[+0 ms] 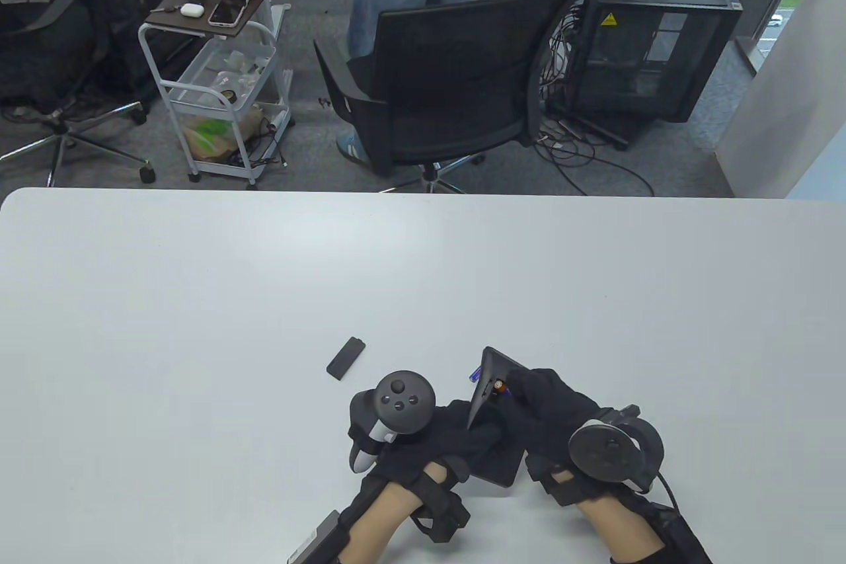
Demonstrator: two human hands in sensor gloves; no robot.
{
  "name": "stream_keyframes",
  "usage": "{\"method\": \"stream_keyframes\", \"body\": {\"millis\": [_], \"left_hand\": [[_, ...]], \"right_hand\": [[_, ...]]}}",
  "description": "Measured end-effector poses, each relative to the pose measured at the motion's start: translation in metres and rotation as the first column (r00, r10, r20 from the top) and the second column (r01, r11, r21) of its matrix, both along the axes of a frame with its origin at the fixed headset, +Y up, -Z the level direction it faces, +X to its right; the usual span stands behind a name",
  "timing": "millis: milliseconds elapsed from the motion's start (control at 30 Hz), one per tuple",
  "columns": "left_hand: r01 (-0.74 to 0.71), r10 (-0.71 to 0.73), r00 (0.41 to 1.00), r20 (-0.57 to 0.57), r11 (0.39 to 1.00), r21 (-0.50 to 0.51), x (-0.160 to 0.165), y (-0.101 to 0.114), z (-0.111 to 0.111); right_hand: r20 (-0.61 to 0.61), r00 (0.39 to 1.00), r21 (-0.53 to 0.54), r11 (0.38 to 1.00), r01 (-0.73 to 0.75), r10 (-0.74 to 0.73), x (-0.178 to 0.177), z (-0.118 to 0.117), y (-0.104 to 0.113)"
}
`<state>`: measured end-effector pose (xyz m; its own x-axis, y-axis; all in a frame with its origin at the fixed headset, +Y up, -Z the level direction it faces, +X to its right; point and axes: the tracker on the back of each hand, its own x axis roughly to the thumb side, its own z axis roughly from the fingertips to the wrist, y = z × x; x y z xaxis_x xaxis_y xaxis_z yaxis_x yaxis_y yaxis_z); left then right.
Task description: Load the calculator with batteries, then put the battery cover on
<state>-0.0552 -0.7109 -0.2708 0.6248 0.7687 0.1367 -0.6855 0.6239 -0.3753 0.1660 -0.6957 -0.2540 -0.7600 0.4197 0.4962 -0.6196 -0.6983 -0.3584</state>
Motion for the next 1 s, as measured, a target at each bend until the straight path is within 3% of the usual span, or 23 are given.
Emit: {"method": "stream_keyframes", "body": {"millis": [433,833,1000], "left_hand": [[0.018,-0.017,1.000,0.020,1.000,-0.021,0.0043,-0.0025,0.0017],[-0.001,0.003,0.999,0.037,0.999,-0.054,0.0044,-0.0036,0.0013],[0.010,-0.009,1.000,0.030,0.999,-0.045,0.0046,-0.0057,0.0010]], "right_hand": [[0.020,1.000,-0.017,1.000,-0.019,0.020,-0.0015,0.0016,0.0021],[-0.035,0.997,0.102,0.992,-0.070,0.074,-0.0076,0.0078,0.0035],[-0.074,0.994,0.055,0.996,-0.073,0.076,-0.0071,0.0025,0.0008]]}}
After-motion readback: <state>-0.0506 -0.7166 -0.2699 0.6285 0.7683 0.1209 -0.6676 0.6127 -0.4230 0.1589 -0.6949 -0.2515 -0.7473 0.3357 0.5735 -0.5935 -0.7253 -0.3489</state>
